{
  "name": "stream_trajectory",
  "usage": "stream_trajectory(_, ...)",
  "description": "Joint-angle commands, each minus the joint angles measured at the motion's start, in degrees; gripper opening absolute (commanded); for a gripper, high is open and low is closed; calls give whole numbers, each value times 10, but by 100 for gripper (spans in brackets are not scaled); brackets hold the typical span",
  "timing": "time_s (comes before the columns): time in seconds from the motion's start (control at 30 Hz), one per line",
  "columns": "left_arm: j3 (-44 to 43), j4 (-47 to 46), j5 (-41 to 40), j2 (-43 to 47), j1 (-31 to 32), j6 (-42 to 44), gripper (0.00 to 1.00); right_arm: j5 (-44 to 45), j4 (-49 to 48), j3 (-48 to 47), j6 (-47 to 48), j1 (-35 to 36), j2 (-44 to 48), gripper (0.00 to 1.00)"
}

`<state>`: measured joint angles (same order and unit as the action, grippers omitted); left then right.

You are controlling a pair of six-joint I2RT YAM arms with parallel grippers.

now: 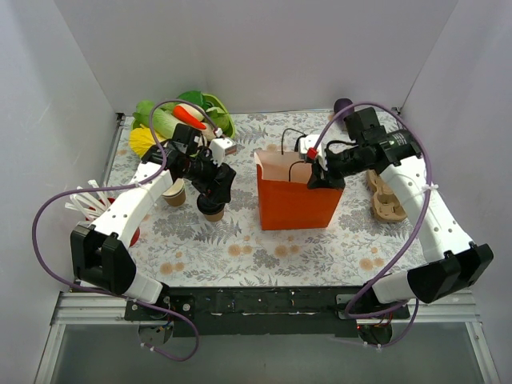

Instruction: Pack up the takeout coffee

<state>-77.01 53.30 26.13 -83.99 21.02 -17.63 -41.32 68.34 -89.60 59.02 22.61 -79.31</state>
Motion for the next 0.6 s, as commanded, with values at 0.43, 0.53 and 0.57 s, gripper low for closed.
stream_trajectory(0.43, 3, -30, -7, 16, 8, 3, 98, 76, -18, -316, -56, 9, -45, 1)
stream_trajectory(0.53, 3, -31, -10, 15, 8, 7, 98, 77, -24, -285, -52, 15, -35, 1)
stream_trajectory(0.57, 4, -31, -11, 15, 8, 7, 98, 77, -23, -274, -52, 17, -29, 1)
